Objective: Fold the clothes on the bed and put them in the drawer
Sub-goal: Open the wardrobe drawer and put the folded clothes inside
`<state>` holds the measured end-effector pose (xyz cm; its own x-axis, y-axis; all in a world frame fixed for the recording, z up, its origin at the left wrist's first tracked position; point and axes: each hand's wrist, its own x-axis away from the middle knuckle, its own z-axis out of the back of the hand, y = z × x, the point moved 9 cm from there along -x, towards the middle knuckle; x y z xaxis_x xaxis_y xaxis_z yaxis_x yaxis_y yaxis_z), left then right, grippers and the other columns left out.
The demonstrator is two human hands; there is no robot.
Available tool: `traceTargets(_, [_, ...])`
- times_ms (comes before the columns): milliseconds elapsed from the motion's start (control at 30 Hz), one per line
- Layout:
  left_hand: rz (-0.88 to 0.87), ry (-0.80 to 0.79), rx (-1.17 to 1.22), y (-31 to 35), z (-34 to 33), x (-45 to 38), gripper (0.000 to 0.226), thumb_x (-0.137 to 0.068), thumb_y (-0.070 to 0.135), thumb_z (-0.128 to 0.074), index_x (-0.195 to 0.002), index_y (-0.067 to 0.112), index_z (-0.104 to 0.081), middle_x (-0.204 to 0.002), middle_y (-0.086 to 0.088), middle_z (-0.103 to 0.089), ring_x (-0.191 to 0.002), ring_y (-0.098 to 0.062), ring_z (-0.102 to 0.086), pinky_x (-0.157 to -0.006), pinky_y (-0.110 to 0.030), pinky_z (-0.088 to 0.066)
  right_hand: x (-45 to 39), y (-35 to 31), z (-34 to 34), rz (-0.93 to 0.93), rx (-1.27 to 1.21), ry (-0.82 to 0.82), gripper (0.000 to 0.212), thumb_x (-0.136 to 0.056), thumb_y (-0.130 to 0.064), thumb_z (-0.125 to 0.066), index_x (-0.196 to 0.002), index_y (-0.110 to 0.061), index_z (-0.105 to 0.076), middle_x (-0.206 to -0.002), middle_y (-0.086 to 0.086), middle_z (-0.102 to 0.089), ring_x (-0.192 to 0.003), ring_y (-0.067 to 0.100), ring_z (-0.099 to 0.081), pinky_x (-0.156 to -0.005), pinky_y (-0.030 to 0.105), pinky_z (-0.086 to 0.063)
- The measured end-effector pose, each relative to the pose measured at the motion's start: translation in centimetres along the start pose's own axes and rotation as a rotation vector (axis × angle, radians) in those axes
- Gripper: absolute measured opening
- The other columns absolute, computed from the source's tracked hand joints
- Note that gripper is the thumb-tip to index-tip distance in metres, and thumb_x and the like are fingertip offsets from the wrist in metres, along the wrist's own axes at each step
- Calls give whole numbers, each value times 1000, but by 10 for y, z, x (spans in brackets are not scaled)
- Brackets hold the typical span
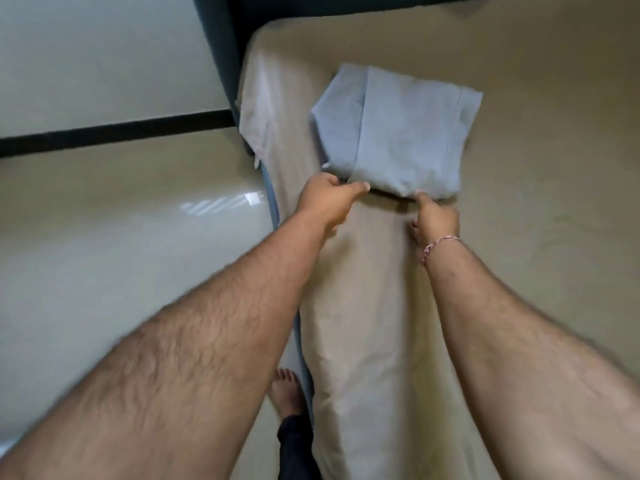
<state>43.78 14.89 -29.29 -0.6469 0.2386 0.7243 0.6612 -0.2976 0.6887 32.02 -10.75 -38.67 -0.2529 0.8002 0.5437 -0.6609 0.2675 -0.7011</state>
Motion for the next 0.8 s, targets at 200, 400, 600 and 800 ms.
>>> traceTargets(200, [49,191,251,21,-15,-62,72,-61,41,-97,-120,22,-60,-115,0,-73,-93,-23,-73,-62,-34,-58,1,12,-14,-30,-273,-44,100,-38,-71,-91,-119,-22,-59,-124,2,-71,-110,20,-71,-99,46,-58])
traceTargets(400, [59,289,265,21,-20,-68,33,-70,3,-80,-97,12,-63,-105,-10,-73,-84,-27,-72,-60,-42,-64,31,-16,-15,49,-157,-29,91,-45,-80,-77,-122,-38,-51,-130,-5,-59,-131,22,-56,-112,40,-46])
traceTargets(600, [18,221,546,-26,-11,5,26,-66,4,-73,-92,7,-70,-103,-14,-78,-91,-31,-76,-81,-50,-63,99,-10,-66,-101,-895,-260,79,-64,-23,-87,-136,-1,-63,-131,16,-70,-122,34,-67,-106,57,-52])
traceTargets(800, [96,182,935,-132,107,93,65,-86,66,-61,-119,11,-69,-111,-13,-72,-106,-32,-70,-91,-43,-59,239,44,-128,-334,-956,-545,90,-63,-13,-91,-142,8,-54,-143,29,-57,-132,46,-57,-110,67,-44])
